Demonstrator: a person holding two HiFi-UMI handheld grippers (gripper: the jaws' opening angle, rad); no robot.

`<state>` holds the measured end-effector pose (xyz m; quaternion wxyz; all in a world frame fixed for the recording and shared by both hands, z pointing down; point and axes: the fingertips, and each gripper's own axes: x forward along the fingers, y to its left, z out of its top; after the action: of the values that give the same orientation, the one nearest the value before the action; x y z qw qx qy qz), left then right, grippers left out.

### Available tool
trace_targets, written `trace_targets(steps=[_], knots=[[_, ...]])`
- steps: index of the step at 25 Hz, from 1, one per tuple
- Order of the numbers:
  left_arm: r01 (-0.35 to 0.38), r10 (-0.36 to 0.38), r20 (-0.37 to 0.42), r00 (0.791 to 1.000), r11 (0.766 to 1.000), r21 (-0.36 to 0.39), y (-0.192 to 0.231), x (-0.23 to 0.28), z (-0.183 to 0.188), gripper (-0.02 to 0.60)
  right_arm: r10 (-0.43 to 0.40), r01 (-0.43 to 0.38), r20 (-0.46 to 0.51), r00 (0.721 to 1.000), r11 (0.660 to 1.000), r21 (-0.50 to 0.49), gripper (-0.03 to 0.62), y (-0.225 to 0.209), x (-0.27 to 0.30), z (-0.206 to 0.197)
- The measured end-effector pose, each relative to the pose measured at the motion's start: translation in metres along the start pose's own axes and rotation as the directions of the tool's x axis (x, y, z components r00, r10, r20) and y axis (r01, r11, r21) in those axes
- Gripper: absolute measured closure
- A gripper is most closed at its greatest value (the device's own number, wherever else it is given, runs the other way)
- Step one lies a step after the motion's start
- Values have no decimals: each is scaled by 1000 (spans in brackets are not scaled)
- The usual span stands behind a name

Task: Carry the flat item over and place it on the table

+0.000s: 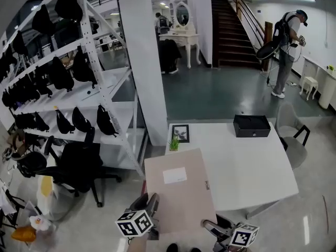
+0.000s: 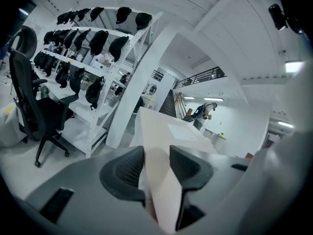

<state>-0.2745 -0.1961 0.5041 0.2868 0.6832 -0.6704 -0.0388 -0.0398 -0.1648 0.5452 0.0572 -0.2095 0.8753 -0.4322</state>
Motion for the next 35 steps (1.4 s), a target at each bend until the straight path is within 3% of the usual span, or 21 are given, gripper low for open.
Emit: trace_targets(steps=[16,35], knots=[[160,-153,-141,978,986,45,22,60,7,416,-163,157,125,979,986,55,258,-10,29,-11],[153,-143,-244,959,988,23,29,92,-25,420,-237,215,141,961,965,152,258,-39,27,-14]])
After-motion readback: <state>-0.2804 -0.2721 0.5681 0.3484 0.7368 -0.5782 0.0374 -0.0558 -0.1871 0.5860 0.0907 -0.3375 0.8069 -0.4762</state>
